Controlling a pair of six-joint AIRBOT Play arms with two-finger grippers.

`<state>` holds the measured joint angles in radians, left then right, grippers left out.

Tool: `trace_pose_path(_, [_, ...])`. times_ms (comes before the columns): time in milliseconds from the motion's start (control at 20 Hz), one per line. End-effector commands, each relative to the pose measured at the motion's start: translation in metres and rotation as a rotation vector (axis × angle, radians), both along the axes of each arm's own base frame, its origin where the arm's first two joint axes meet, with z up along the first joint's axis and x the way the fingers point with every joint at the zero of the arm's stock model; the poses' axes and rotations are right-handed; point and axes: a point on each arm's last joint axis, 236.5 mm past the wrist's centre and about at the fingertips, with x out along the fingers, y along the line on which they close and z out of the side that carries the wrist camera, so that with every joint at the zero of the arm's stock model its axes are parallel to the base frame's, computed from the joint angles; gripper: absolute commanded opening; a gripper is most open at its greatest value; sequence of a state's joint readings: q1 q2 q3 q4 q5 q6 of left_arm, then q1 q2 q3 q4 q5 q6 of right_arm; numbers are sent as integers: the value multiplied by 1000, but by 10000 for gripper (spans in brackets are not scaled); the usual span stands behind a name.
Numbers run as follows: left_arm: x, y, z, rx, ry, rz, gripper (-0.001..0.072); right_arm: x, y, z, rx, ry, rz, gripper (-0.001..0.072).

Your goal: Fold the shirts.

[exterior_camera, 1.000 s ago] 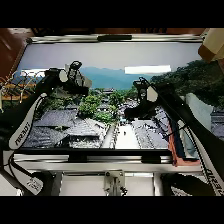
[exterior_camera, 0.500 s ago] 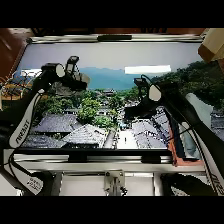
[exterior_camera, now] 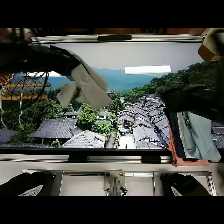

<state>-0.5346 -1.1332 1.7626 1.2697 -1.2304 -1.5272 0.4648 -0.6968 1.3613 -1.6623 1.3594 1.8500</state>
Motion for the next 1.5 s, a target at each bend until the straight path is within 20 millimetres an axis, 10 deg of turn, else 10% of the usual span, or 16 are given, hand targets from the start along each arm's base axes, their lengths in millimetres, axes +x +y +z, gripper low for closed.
trace_pose_path(0, [-93,-32,18,-66,45,-169,33,-42,-38,51,81,-177,-72,544])
trace_pose_path(350, [-144,-149,-153,-40,341,-248,37,-70,-52,17,64,-3,-130,544])
trace_pose_path(400, [-147,-158,-182,-22,377,-237,103,-69,-50,10,53,32,-129,544])
trace_pose_path(500, [-149,-162,-222,41,459,-203,662,-63,-43,-3,32,93,-121,544])
trace_pose_path(650, [-132,-120,-234,172,508,-160,720,-47,-35,-26,-25,195,-127,544])
trace_pose_path(900, [-50,60,-222,473,464,198,720,-9,-16,-77,-181,362,-70,544])
trace_pose_path(1000, [-37,97,-233,450,541,291,720,5,-8,-102,-248,432,-33,544])
trace_pose_path(1450, [-32,69,-368,217,863,349,720,32,47,-221,-334,778,174,544])
